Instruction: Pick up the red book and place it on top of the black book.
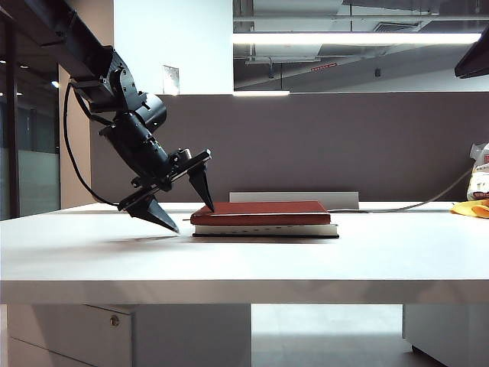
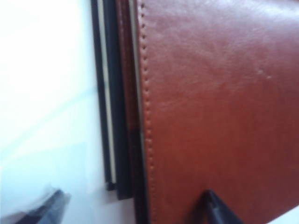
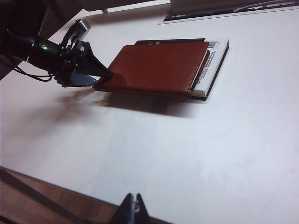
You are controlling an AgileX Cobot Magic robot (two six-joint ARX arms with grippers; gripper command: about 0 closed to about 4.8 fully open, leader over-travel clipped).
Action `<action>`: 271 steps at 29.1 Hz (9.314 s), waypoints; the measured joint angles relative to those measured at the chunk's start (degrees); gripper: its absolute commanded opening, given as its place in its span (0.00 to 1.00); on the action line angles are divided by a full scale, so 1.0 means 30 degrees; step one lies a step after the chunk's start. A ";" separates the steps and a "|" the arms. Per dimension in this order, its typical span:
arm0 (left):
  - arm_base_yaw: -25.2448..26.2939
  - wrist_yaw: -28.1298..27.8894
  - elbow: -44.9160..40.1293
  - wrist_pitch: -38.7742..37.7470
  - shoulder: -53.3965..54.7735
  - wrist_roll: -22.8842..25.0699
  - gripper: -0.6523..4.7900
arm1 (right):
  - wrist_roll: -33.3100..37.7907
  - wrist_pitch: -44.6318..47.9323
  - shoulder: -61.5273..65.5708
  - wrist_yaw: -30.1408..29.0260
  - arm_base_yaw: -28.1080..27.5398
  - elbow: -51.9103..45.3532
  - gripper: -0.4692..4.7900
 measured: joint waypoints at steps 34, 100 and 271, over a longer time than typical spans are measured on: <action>-0.0685 -0.0233 0.4080 -0.4109 -0.0452 0.2492 0.20 | 0.0000 0.0000 0.1027 -0.0364 0.0000 0.0007 0.09; -0.4459 -0.0648 0.3949 -0.5158 0.0823 0.2849 0.11 | 0.0000 0.0007 0.1107 -0.0561 0.0000 0.0007 0.09; -0.2076 -0.6368 0.4160 -1.1001 -1.4032 0.5362 0.22 | -0.0576 -0.6317 -0.6229 0.2623 0.1399 0.0328 0.09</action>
